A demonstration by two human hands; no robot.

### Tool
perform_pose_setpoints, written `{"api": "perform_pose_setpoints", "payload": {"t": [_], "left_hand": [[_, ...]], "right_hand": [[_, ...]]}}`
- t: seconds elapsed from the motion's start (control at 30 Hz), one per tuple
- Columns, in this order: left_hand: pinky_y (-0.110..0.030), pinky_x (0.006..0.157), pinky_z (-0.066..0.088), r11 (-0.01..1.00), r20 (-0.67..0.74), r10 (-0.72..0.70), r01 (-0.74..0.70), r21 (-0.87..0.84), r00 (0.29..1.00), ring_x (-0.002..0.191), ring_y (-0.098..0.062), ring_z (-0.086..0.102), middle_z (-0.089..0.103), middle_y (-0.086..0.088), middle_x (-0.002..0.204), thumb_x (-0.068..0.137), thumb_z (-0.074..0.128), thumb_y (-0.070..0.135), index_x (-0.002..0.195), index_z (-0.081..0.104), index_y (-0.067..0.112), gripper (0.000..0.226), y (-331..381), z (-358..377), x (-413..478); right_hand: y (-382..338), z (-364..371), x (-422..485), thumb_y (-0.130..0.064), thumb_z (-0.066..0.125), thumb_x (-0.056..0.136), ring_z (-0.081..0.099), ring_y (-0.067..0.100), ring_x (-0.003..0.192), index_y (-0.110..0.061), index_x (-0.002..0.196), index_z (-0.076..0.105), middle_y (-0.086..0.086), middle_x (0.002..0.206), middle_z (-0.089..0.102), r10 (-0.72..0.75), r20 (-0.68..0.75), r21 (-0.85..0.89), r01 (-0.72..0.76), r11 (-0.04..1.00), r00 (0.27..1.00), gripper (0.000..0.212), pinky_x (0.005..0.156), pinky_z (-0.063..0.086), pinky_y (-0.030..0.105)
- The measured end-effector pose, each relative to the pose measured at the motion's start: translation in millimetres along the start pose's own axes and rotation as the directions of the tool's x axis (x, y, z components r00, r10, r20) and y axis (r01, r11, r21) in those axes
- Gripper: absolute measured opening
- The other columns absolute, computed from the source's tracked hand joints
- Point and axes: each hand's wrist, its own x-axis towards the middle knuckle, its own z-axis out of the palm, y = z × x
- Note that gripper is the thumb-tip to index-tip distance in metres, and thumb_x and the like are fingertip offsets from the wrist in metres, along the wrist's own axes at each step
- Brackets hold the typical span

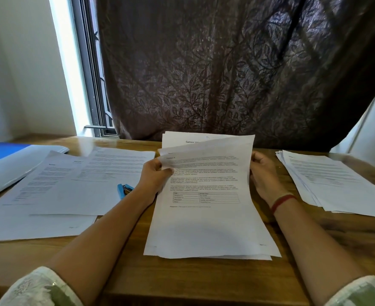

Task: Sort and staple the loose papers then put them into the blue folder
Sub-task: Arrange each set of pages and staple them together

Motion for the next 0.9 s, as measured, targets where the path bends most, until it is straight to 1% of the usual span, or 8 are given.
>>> {"api": "perform_pose_setpoints", "payload": {"t": [0.2,0.37,0.47,0.53,0.63,0.73,0.8,0.9], "left_hand": [[-0.028,0.072,0.055,1.000,-0.051,-0.004,0.004,0.002,0.999,0.097,-0.018,0.065,0.066,0.003,0.118,0.089,0.066,0.007,0.120,0.060,0.020,0.034,-1.7,1.7,1.8],[-0.033,0.084,0.054,0.996,-0.108,-0.001,-0.009,-0.090,0.994,0.103,-0.016,0.057,0.055,0.008,0.117,0.088,0.068,0.006,0.129,0.038,0.025,0.054,1.2,1.6,-1.2],[-0.040,0.093,0.054,0.997,-0.089,0.010,-0.017,-0.078,0.996,0.104,-0.019,0.062,0.065,0.004,0.116,0.090,0.066,0.006,0.113,0.054,0.021,0.030,3.1,-0.7,-0.1],[-0.030,0.076,0.058,0.998,-0.075,0.014,-0.018,-0.054,0.997,0.092,-0.021,0.066,0.070,-0.004,0.106,0.094,0.064,0.015,0.094,0.062,0.019,0.004,3.7,-3.0,0.4],[-0.036,0.072,0.060,0.983,-0.031,0.010,-0.016,-0.184,0.999,0.089,-0.029,0.070,0.073,-0.005,0.101,0.093,0.063,0.017,0.086,0.067,0.014,0.008,2.0,-5.1,-0.2],[-0.047,0.082,0.059,0.974,0.013,0.009,-0.005,-0.225,1.000,0.092,-0.032,0.070,0.073,-0.005,0.105,0.091,0.064,0.019,0.096,0.068,0.012,0.010,2.9,-5.5,-2.9],[-0.049,0.083,0.058,0.973,0.019,-0.001,0.005,-0.231,1.000,0.093,-0.033,0.070,0.073,-0.005,0.106,0.091,0.063,0.020,0.098,0.068,0.011,0.012,2.5,-5.3,-3.2],[-0.049,0.083,0.058,0.971,0.027,-0.013,0.019,-0.240,1.000,0.094,-0.034,0.070,0.073,-0.006,0.106,0.092,0.062,0.020,0.093,0.068,0.013,0.009,3.2,-5.0,-1.7]], "right_hand": [[-5.5,-8.9,-6.3,-0.022,0.062,0.089,0.069,0.024,0.090,-0.014,0.100,0.067,0.005,0.101,0.073,-0.195,0.245,0.098,0.176,0.980,0.950,0.014,0.074,0.057,0.033],[-7.4,-17.4,-7.2,-0.052,0.075,0.072,0.069,0.022,0.094,-0.002,0.113,0.065,0.011,0.109,0.071,-0.183,0.511,0.053,0.182,0.982,0.840,0.066,0.076,0.056,0.029],[-7.6,-18.0,-7.3,-0.069,0.080,0.052,0.069,0.023,0.093,-0.010,0.105,0.069,0.010,0.107,0.071,-0.152,0.565,-0.012,0.192,0.981,0.811,0.080,0.078,0.057,0.031],[-9.8,-18.4,-6.5,-0.070,0.079,0.051,0.068,0.022,0.091,-0.016,0.095,0.073,0.010,0.103,0.072,-0.121,0.547,0.022,0.130,0.991,0.828,0.069,0.082,0.056,0.034],[-10.3,-16.6,-7.7,-0.056,0.059,0.076,0.068,0.017,0.091,-0.019,0.084,0.076,0.002,0.098,0.073,-0.065,0.400,0.242,-0.036,0.970,0.914,0.041,0.077,0.054,0.031],[0.6,-10.6,-1.6,-0.037,0.067,0.086,0.070,0.016,0.086,-0.017,0.104,0.068,0.002,0.101,0.072,-0.077,0.149,0.098,0.063,0.993,0.986,0.027,0.066,0.054,0.025],[7.0,-6.5,2.7,-0.019,0.074,0.082,0.070,0.020,0.083,-0.019,0.104,0.064,0.002,0.098,0.072,-0.015,0.115,0.084,0.006,0.996,0.993,0.024,0.062,0.056,0.027],[12.3,-2.7,9.5,-0.021,0.073,0.083,0.070,0.029,0.085,-0.018,0.101,0.064,0.006,0.098,0.073,0.089,0.090,-0.023,-0.087,0.996,0.992,0.020,0.075,0.060,0.040]]}}
